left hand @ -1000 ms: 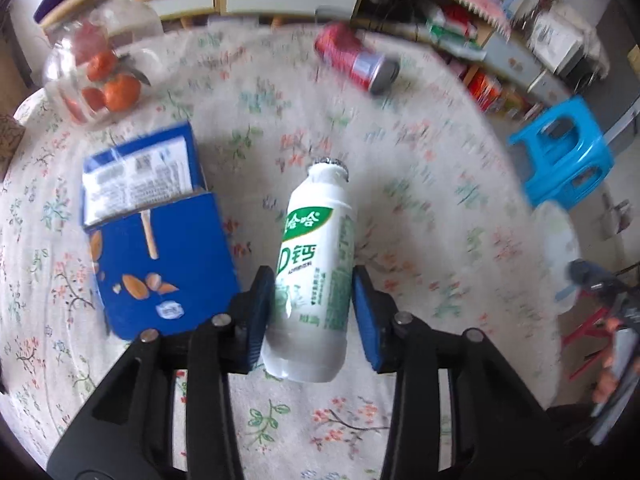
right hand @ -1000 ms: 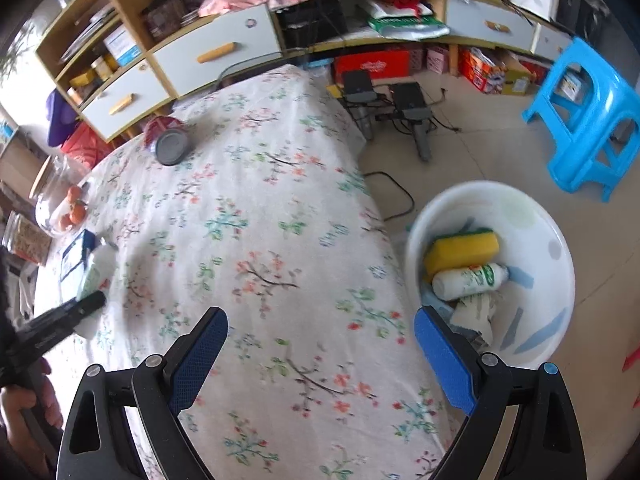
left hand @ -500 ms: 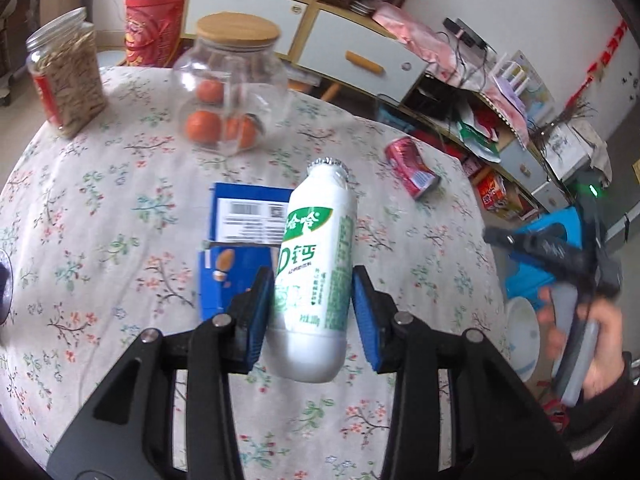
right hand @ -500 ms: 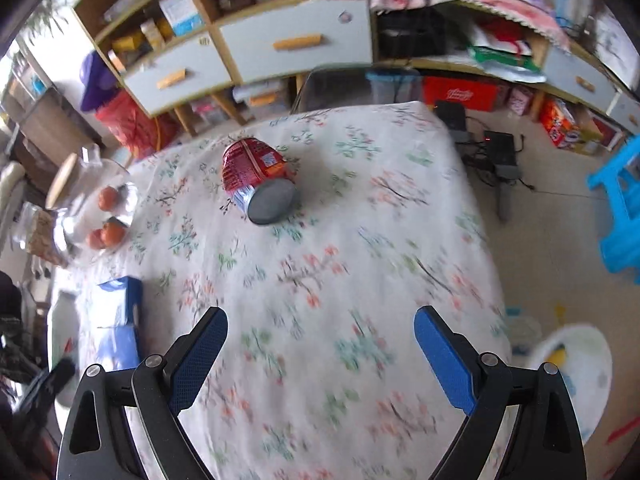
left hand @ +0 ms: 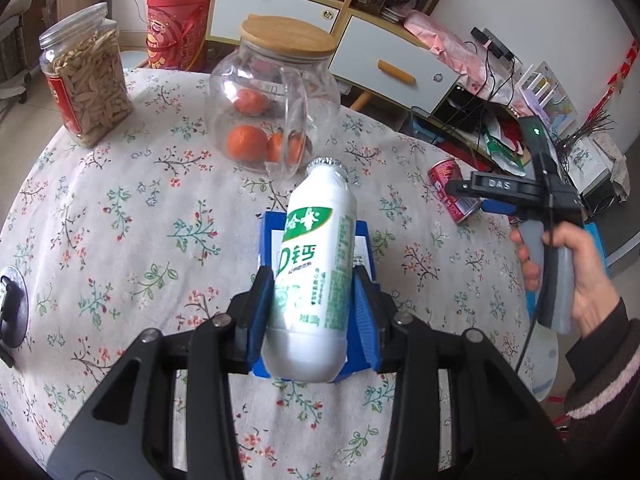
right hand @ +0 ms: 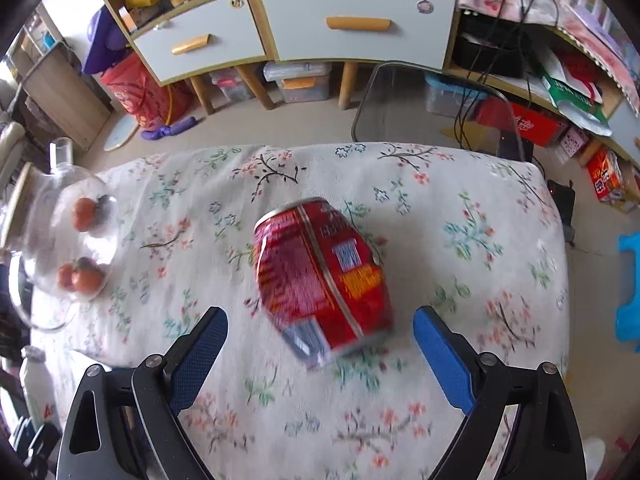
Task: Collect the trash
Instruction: 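Grasp the red can with the right gripper while the left gripper holds the bottle, then carry the red can into the bucket and release it while the left gripper carries the bottle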
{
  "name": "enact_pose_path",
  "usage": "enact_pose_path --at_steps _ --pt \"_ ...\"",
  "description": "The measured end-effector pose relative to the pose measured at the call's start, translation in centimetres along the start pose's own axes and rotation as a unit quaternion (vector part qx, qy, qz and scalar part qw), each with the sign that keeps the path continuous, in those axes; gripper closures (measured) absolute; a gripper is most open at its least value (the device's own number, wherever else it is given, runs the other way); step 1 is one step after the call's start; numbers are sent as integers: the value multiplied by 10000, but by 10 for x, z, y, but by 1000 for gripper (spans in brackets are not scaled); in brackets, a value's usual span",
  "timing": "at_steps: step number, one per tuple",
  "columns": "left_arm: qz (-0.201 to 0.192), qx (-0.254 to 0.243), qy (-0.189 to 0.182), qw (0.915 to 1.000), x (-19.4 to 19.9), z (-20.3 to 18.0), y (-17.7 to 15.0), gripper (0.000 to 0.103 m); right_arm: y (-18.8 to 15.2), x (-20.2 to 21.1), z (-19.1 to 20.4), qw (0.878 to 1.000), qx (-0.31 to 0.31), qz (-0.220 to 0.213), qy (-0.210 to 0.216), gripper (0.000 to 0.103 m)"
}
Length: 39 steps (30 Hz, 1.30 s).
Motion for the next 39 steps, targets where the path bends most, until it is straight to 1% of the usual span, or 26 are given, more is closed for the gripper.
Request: enact_pose_path --at_steps 3,5,7,12,16,20,31,39 --pt "22 0 27 10000 -2 1 1 61 1 -9 -1 10000 -27 34 -8 17" --pt "23 4 32 10000 -2 2 1 61 0 -12 -2 10000 -43 79 6 32" --pt "20 8 34 10000 -2 2 2 62 -5 -10 -5 10000 -41 84 31 38" --pt "-10 -48 2 10000 3 -2 0 62 -22 7 -8 10000 22 20 -19 39" --pt "-19 -103 -75 9999 7 -9 -6 62 -45 27 -10 10000 29 21 42 39" --pt "71 -104 -258 9996 11 -16 -16 62 -77 48 -17 9999 27 24 115 39" --pt "159 -292 -382 9987 23 -41 -47 62 -163 113 -47 9991 -195 -154 340 39" --pt "174 -623 -397 9971 26 -68 -64 62 -216 141 -76 9973 -459 -281 490 39"
Point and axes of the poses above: each gripper's, at about its wrist camera, not at the fingertips, and x roughly against the way its jaws point, z to its left, y to its top, the point moved 5 cm from there along -x, roughly the way its jaws point, and after that the axes turned 3 degrees about -x, right-handed, at the moved point
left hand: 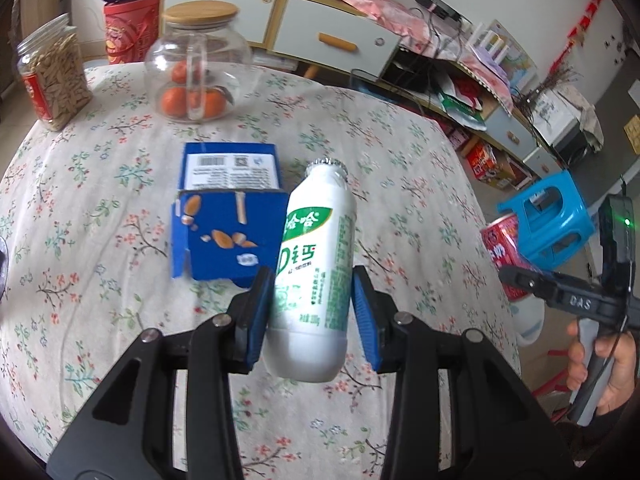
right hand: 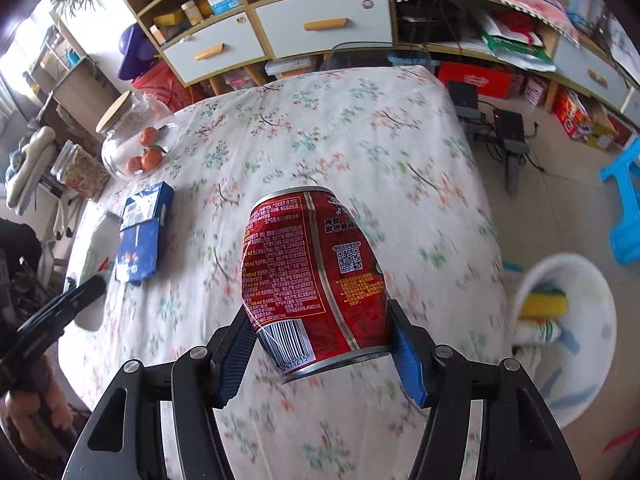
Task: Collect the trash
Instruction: 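Carry the red can into the bucket and release it while the left gripper carries the bottle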
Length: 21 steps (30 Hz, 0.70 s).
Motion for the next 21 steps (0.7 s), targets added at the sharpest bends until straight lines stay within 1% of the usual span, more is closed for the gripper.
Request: enact_pose_path --at_steps 4,8,12,14,17,19,21 --pt "11 -196 17 9998 -4 -17 -3 62 -18 10 -22 9998 -179 -42 92 39" --pt "63 -339 -96 9994 -9 -36 -3 62 -30 18 -46 9990 -375 -171 168 39" --pt "76 -535 -98 9985 -16 -55 -6 62 -42 19 -79 9965 -757 -195 308 39" --pt "116 -606 -95 9980 -22 -65 -9 62 -45 22 -96 9952 -919 -184 280 39" --pt "182 -698 -79 9974 -31 -77 -11 62 -45 33 -126 9925 -1166 -338 152 39" --pt "198 -748 -102 9970 -33 -82 -13 62 -46 39 -150 9888 -1433 -413 84 39" --pt "191 -829 -128 9963 -35 -91 -14 62 -49 44 -177 9845 -1692 -453 -71 39"
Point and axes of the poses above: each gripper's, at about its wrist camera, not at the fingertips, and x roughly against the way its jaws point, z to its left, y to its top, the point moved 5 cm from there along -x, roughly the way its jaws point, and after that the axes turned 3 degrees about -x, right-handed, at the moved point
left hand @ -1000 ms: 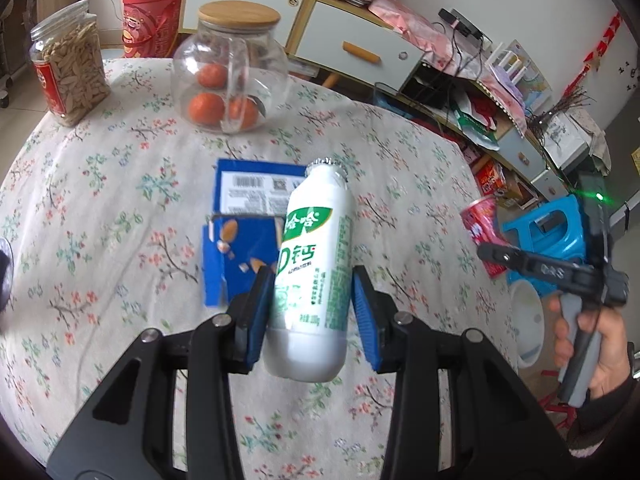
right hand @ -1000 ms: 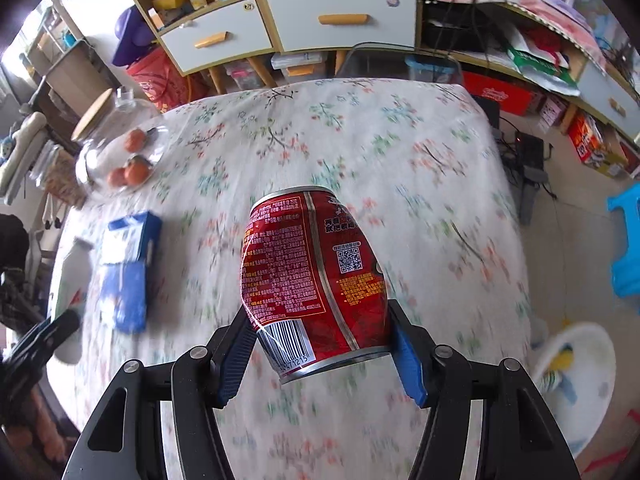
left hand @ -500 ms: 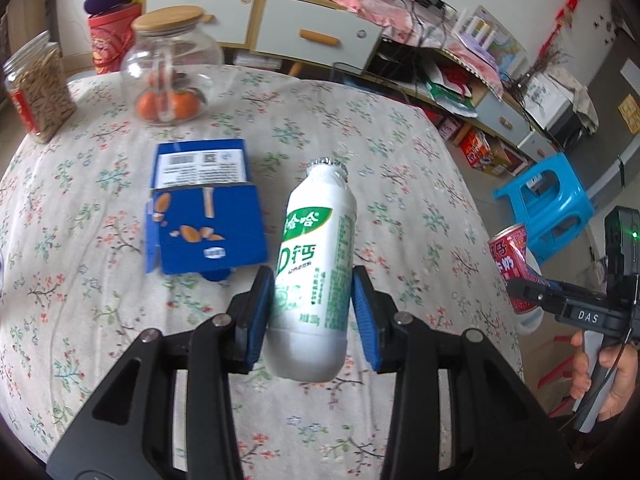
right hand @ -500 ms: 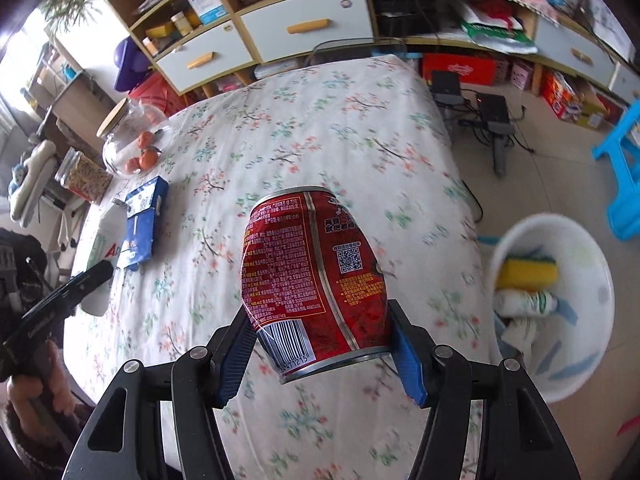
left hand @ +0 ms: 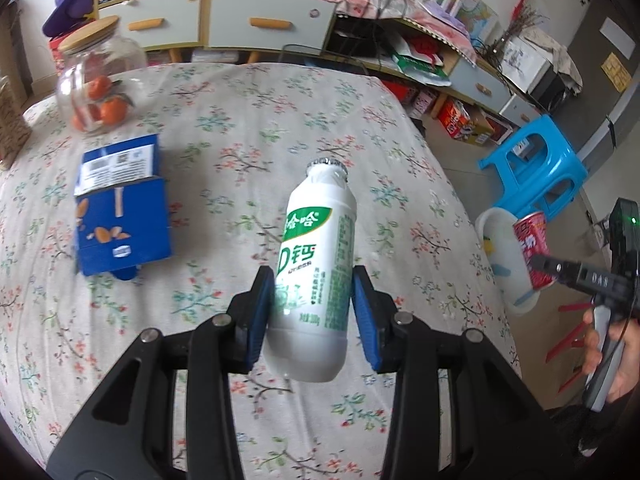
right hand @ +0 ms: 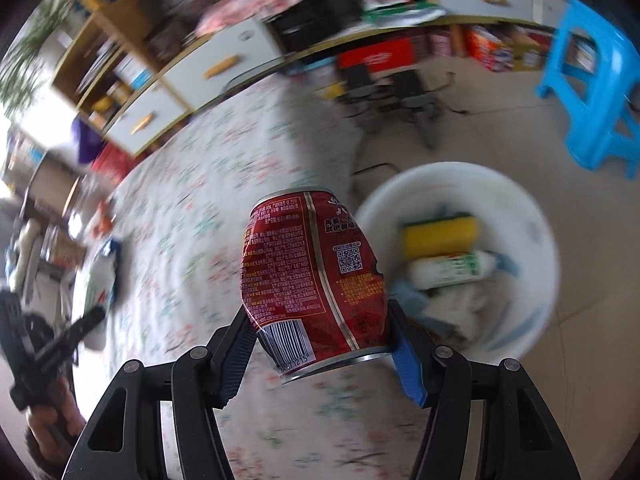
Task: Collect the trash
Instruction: 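Carry the red can into the bucket and release it while the left gripper carries the bottle, then lower the white milk bottle into the bucket and open the left gripper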
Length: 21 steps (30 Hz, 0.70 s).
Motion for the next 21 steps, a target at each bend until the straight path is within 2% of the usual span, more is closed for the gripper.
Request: enact_pose_path --at_steps 7,9,10,11,13,21 --pt "89 -251 -107 9996 -13 -34 -2 62 7 -5 -55 9982 -527 119 -250 39" --pt "148 -340 -154 9992 -18 -48 -2 62 11 -6 -63 9981 -576 112 -162 38" --pt "166 -399 -174 9989 -20 -56 -2 62 12 -7 -65 9978 -635 127 -110 36" --pt "186 -493 -185 9984 -23 -66 0 62 12 -7 -68 9974 -712 121 -75 29" --pt "229 -625 -236 9975 -28 -83 2 62 12 -1 -77 9963 -855 28 -72 20" --pt "410 -1199 -651 9898 -58 -170 9 62 -1 27 -99 9954 -892 -141 -330 20"
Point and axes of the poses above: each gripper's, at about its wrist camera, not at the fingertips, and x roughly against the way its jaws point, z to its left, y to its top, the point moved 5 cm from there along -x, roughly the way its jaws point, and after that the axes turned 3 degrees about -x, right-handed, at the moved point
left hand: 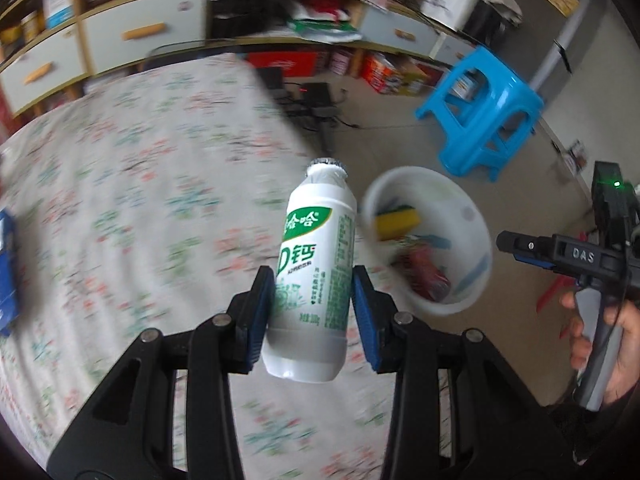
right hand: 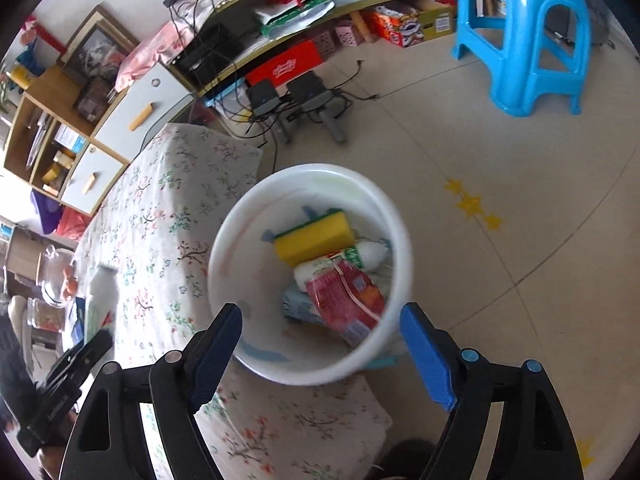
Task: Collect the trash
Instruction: 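Lower the white milk bottle into the bucket and open the left gripper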
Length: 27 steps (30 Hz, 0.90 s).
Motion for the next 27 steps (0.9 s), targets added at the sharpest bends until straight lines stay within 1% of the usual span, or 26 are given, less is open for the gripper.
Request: enact_pose_path --at_steps 5,10,14,17,18,19,20,22,27 --pt "125 -330 -168 9992 -24 -36 12 62 -2 15 -17 9996 42 -204 -206 20" --pt "220 -505 -272 9981 -44 -59 19 62 -2 24 -31 9990 27 -287 -332 20" --pt "155 -626 -310 9974 -49 -69 24 62 -1 29 -37 9987 49 -344 -378 20" --pt "5 -688 -391 9969 -45 -73 25 60 -2 33 -39 9986 19 -402 -344 20" --pt "-7 -690 -366 9969 -45 -73 26 45 -1 35 -40 9985 6 -423 -344 20" --pt "-39 -658 -251 9975 -43 -71 26 24 -1 35 -41 9985 -1 -435 -343 20" --pt "-120 -621 -140 9979 -42 -70 28 17 -1 37 -41 9984 -7 -450 -339 20" --pt "-222 -580 -23 9981 -37 -64 29 15 -1 38 -41 9984 9 -462 -330 20" --pt "-163 -494 133 9986 -29 -51 25 14 -1 39 -32 9981 121 -505 -334 19"
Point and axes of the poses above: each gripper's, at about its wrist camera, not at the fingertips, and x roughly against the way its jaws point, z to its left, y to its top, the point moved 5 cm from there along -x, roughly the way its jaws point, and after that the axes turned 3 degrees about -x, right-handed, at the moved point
